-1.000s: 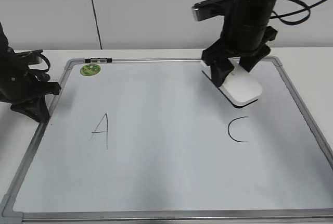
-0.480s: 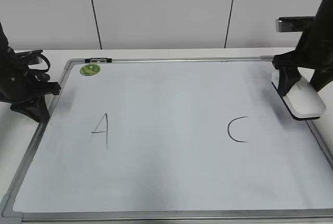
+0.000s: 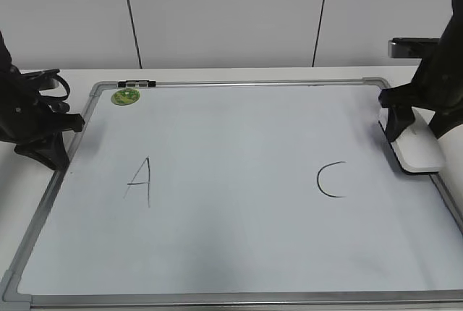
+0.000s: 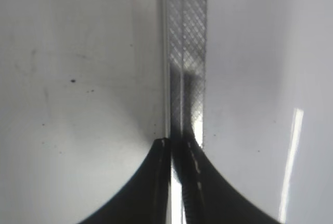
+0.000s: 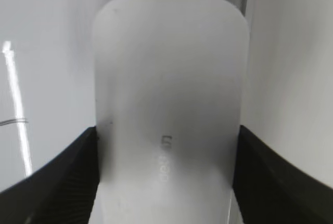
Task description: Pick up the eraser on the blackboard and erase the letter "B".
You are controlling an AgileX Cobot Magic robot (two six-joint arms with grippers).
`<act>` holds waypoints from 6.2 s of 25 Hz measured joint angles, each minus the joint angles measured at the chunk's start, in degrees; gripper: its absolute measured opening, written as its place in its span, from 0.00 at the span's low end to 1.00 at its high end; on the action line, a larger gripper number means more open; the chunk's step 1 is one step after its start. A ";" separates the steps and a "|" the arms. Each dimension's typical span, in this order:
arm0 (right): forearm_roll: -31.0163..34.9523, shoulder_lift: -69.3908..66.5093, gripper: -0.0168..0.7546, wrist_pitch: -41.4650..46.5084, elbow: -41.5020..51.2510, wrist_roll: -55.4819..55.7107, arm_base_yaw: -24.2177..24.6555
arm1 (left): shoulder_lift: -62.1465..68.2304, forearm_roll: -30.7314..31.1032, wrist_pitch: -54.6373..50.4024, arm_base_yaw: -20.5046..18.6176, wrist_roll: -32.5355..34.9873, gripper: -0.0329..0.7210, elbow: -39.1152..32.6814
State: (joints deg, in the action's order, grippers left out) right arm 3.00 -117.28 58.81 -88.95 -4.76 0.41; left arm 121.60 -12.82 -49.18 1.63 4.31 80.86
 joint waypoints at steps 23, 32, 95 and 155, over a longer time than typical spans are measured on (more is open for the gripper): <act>0.29 -3.08 0.81 3.36 -1.58 1.03 0.00 | 0.00 0.00 0.00 0.00 0.00 0.09 0.00; 5.29 -3.08 0.81 10.59 -14.17 -2.44 0.00 | 0.00 0.00 -0.22 0.00 0.00 0.13 0.00; 9.28 87.19 0.79 12.57 45.42 -4.35 -1.54 | -77.80 4.25 -19.34 6.70 0.10 0.59 -24.25; 0.06 96.05 0.67 6.04 61.02 3.30 -1.54 | -92.12 10.87 -12.72 6.70 -2.05 0.59 -51.58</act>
State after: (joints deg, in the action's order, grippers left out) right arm 3.06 -21.23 64.85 -27.93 -1.46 -1.13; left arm 29.49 -1.95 -61.90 8.32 2.26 29.28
